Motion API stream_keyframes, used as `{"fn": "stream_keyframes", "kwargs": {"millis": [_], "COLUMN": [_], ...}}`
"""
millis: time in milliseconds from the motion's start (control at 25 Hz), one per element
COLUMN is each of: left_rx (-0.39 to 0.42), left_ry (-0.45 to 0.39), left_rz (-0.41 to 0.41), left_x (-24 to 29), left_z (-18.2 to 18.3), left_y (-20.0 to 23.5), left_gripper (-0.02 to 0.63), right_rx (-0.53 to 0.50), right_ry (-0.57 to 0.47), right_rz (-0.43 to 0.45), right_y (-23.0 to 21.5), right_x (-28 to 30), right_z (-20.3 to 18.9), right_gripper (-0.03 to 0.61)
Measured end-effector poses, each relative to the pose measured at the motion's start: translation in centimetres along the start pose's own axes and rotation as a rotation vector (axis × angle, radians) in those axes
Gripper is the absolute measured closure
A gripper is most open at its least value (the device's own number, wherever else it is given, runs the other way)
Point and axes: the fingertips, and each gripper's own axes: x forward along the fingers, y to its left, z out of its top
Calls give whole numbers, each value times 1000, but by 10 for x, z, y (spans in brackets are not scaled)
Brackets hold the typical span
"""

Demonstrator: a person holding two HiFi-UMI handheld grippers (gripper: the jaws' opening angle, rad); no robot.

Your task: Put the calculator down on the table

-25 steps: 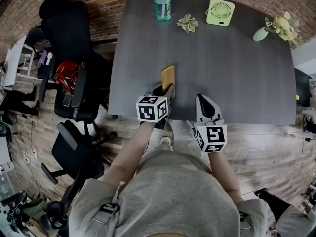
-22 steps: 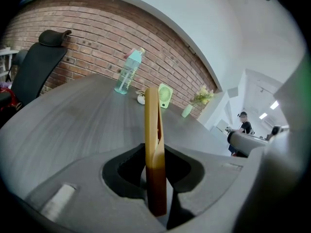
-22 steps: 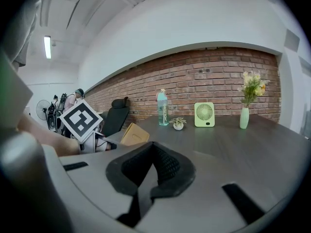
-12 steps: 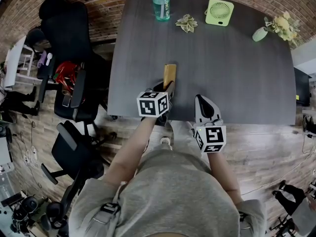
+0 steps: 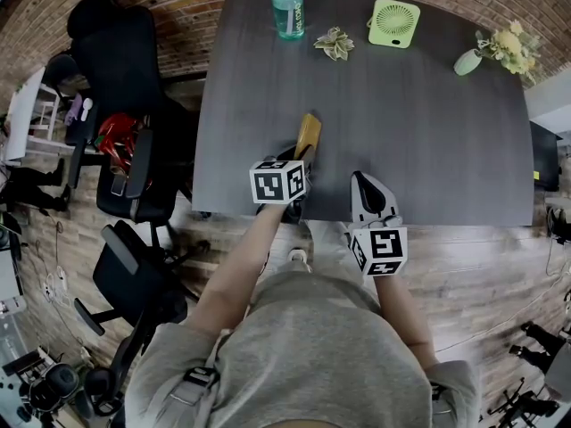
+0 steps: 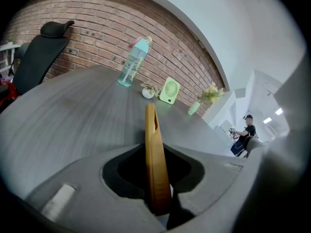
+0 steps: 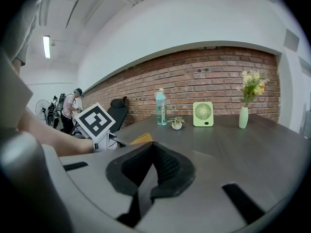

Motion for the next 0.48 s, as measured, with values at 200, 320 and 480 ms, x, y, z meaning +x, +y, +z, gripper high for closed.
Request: {"fn": "stream_keyframes", "kwargs": {"millis": [200, 320, 480], "left_rx": [-8, -11, -7], "left_ry": [-2, -5, -7], "left_rz": [-3, -1, 10], "left_x": [2, 2, 3], "left_z": [3, 3, 4], "left_y": [0, 2, 5], "left_gripper": [529, 529, 529], "right_rx": [2, 3, 3], "right_ry": [2, 3, 3], "right_rz": [-1, -1, -1], "right_y": [-1, 0, 0], "right_x": [1, 1, 0], "right_z": [-1, -2, -2], "right_gripper": [575, 575, 575]}}
